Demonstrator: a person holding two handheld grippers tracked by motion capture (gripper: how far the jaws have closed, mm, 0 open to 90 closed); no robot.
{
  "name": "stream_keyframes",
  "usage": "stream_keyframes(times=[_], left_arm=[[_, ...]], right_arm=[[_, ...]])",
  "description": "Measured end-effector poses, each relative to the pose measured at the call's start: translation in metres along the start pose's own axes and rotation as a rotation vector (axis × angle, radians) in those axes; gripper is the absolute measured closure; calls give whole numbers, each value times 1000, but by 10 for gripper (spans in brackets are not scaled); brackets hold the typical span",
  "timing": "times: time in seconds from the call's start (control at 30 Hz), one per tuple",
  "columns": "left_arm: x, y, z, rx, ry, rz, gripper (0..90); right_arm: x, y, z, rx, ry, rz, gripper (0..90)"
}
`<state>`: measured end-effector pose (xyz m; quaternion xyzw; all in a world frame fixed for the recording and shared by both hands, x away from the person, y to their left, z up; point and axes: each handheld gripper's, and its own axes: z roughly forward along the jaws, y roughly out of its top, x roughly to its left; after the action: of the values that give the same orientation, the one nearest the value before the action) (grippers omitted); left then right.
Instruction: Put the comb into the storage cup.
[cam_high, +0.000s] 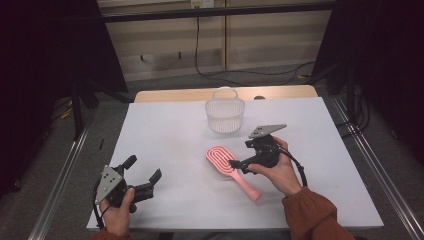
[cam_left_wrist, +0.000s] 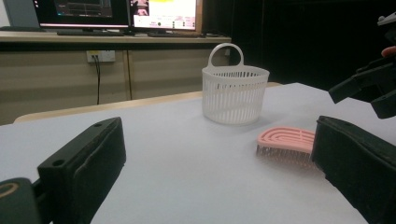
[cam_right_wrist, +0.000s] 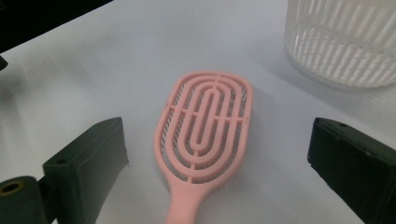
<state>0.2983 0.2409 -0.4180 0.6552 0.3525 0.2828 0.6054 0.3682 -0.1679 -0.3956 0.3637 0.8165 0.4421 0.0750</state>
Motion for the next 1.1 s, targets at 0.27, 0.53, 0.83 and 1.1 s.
stream_keyframes(times=[0.27,0.53,0.83,1.1], left_arm=[[0,0,0,4,2,4,31],[1,0,0,2,-1,0,31],[0,0,0,5,-3,4,31],[0,0,0,6,-3,0,31]], right_arm=[[-1,0,11,43,19,25,52],[4,11,31,168,42,23,61],[4,22,53,316,-5,6,42],[3,24,64,355,8,28,51]])
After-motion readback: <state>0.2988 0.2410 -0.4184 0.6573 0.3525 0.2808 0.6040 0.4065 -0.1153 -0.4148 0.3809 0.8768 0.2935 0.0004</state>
